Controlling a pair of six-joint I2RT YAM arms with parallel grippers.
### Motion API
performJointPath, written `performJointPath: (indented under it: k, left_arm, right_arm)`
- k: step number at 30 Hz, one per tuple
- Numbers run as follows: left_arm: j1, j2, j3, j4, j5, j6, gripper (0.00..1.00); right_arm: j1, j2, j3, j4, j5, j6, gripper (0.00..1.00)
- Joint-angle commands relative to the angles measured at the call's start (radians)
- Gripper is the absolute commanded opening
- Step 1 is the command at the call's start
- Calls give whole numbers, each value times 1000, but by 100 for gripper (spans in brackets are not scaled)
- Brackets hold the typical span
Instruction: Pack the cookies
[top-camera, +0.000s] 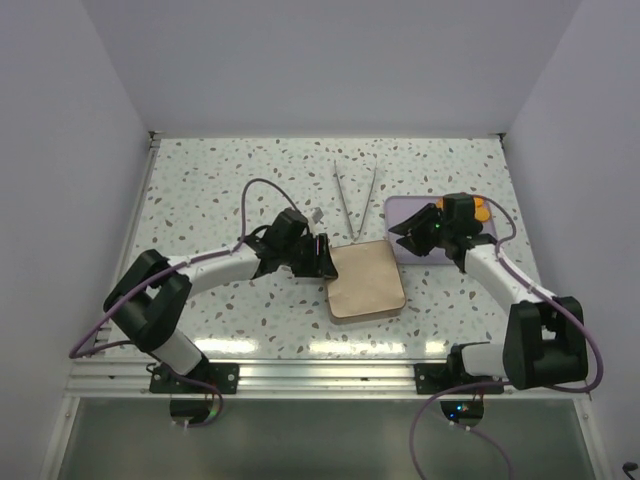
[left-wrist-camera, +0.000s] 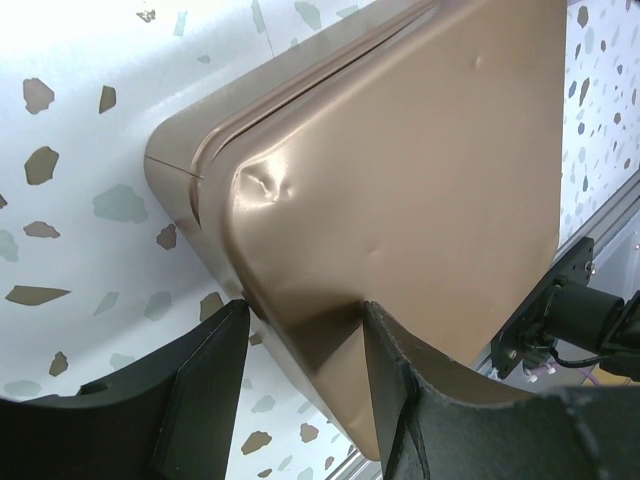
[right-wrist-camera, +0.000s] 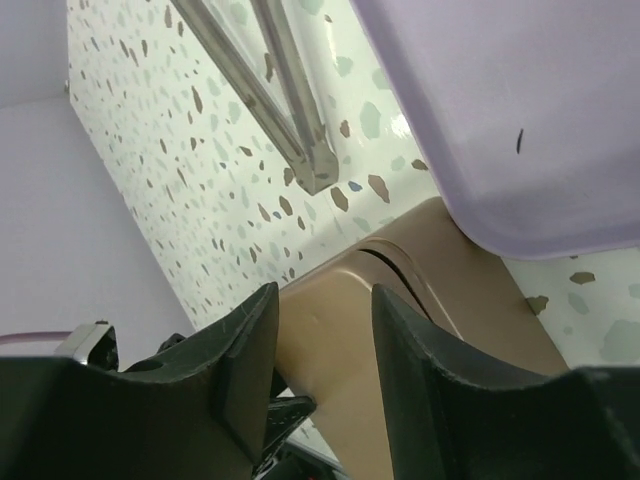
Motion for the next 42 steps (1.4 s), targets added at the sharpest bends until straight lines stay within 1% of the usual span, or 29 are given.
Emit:
performJointPath:
  k: [1, 3, 4, 6, 7, 8, 9, 10, 13, 18, 21, 24, 27, 30, 35, 42]
  left_arm:
    - [10, 6, 55, 33, 17, 27, 54]
    - [13, 7, 57, 30, 18, 30, 55]
    - [12, 9, 59, 30, 21, 33, 54]
    - [15, 10, 60, 33, 23, 33, 54]
    - [15, 12, 60, 32, 26, 33, 54]
    - [16, 12, 60, 30, 26, 35, 54]
    - [16, 12, 60, 31, 26, 35, 54]
    - [18, 13, 60, 31, 29, 38, 54]
    - [19, 19, 62, 31, 31, 38, 54]
    - [24, 27, 66, 33, 35, 38, 54]
    - [27, 30, 71, 25, 35, 41, 54]
    - [29, 32, 86, 7, 32, 47, 54]
    - [33, 22, 108, -14, 24, 52, 54]
    - [38, 9, 111, -25, 18, 50, 54]
    - [39, -8, 97, -22, 12, 41, 54]
    - [39, -28, 118, -41, -5, 38, 54]
  right_arm:
    - [4, -37, 60, -20, 33, -61, 42]
    - [4, -30, 63, 8, -4, -49, 38]
    - [6, -27, 60, 37, -17, -44, 32]
    - [4, -24, 42, 66, -40, -26, 23]
    - [6, -25, 36, 89, -45, -20, 13]
    - [7, -25, 19, 98, -48, -15, 8]
    - [9, -30, 10, 112, -57, -4, 2]
    - [17, -30, -1, 145, -63, 3, 0]
    - [39, -24, -46, 247, -99, 34, 0]
    - [55, 33, -76, 330, -134, 46, 0]
    - [53, 82, -118, 350, -122, 54, 0]
    - [52, 145, -159, 416, -105, 71, 0]
    - [52, 214, -167, 459, -103, 82, 0]
    - [50, 248, -161, 483, -108, 88, 0]
    - [50, 222, -129, 462, -113, 76, 0]
    - [50, 113, -15, 287, -103, -10, 0]
